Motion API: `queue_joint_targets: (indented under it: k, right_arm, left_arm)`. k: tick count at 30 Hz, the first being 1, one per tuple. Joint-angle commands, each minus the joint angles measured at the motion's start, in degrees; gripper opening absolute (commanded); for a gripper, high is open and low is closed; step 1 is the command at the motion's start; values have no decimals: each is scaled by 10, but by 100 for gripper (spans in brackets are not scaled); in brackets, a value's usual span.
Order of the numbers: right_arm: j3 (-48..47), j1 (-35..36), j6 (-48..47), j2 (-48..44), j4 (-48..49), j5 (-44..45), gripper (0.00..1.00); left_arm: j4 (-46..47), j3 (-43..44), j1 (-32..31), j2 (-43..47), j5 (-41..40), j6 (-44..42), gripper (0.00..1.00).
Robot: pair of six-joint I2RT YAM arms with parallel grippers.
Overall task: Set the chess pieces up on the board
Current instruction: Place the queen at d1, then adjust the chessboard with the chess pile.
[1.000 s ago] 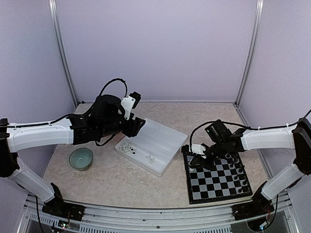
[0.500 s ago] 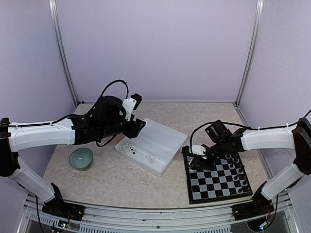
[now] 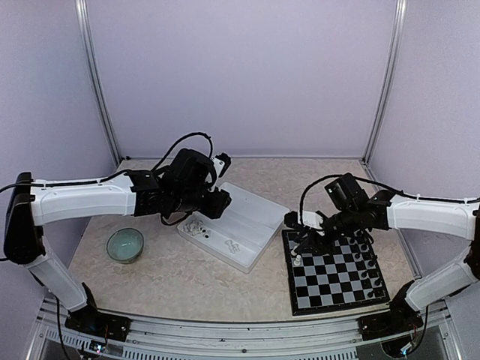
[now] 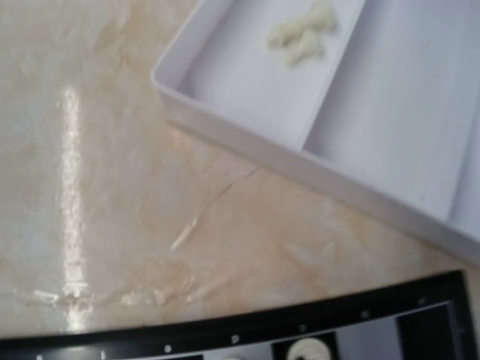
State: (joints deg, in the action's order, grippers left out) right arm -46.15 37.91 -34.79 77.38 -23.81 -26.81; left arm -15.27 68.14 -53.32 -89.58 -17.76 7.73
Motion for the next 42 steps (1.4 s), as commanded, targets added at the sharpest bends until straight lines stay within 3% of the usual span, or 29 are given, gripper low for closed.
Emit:
queue_joint_targets:
  k: [1, 7, 21, 30, 37, 42]
  right_arm:
    - [5, -1, 10, -30, 17, -1, 31]
    - [18, -7, 6, -45, 37, 24, 29]
    - [40, -8, -1, -75, 53, 41, 28]
    - [39, -8, -3, -76, 54, 39, 28]
    - [40, -7, -4, -73, 53, 39, 28]
    - [37, -6, -3, -69, 52, 35, 29]
  left_arm:
    - [-112, 31, 21, -61, 52, 81, 54]
    - [-127, 52, 23, -132, 130, 102, 53]
    - [-114, 111, 36, -250, 143, 165, 47]
    - [-121, 103, 29, -248, 139, 181, 48]
    - [-89, 71, 15, -190, 103, 197, 55]
    - [-91, 67, 15, -190, 106, 199, 53]
